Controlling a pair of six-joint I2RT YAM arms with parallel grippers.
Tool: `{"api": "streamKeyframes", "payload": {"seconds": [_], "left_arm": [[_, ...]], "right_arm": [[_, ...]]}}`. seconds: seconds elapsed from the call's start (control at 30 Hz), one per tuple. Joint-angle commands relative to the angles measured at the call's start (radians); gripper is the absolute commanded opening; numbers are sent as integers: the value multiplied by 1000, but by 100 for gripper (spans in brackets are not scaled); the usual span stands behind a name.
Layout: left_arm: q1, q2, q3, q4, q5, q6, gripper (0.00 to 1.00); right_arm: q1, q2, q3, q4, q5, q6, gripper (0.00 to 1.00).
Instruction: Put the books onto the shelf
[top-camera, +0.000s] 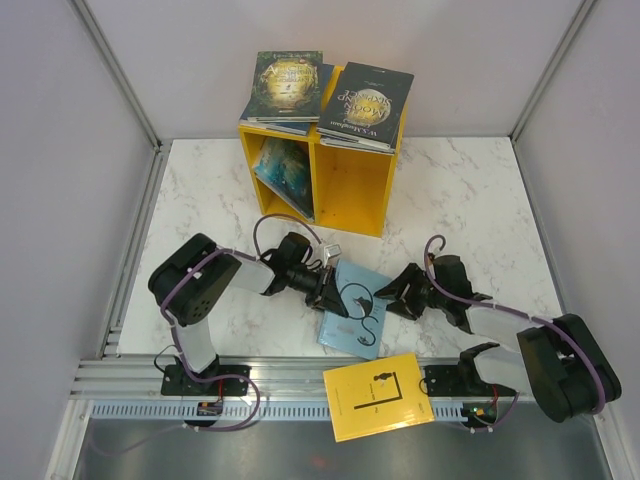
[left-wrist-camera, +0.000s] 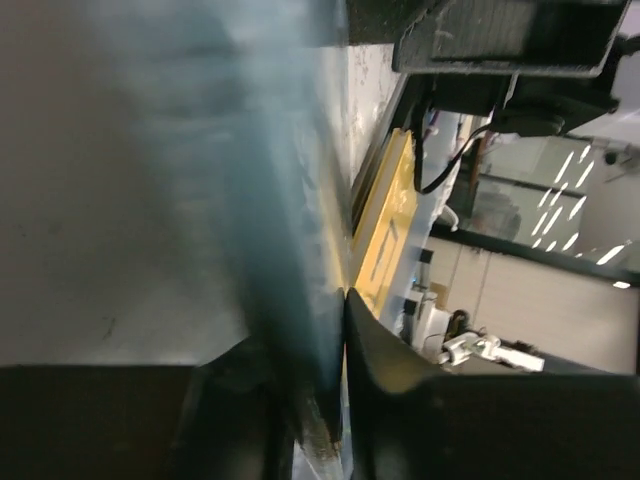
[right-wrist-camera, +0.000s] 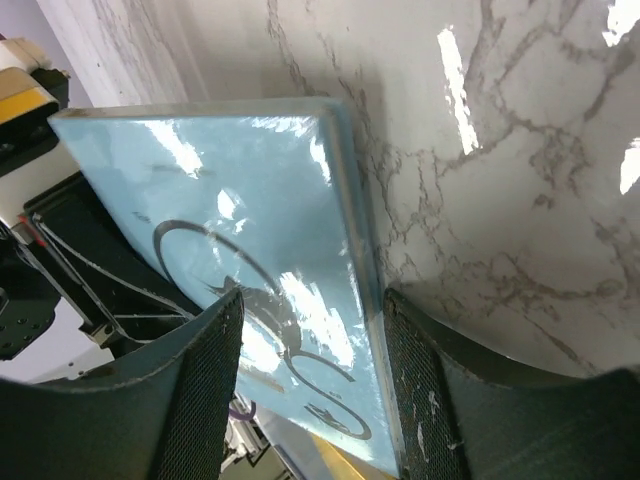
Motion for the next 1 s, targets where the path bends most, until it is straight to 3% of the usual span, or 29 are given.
{"api": "streamKeyframes", "payload": {"seconds": [0.0,0.03,0.17,0.27,0.47,0.63,0.97], "left_arm": [[-4,-5,16,97,-1,-71,14],[-4,-9,15,97,-14,-79,2],[-6,-50,-2,75,-92,-90,2],[-4,-157,-7,-56,-214,-38,2],[-6,-435,55,-440,-616,37,2],[-6,-565,90,-477,-848,-5,2],[-35,-461,314,-364,-1072,-19,2]], "right_arm": [[8,-25,-42,-109,68,-25,63],[8,-40,-43,-114,66,-27,63],[8,-97,-20,-166,71,-37,63],[5,-190,67,-296,114,-74,64],[3,-342,273,-517,160,-122,68],[3,-448,288,-588,152,-96,67],[3,-516,264,-642,125,-109,66]]}}
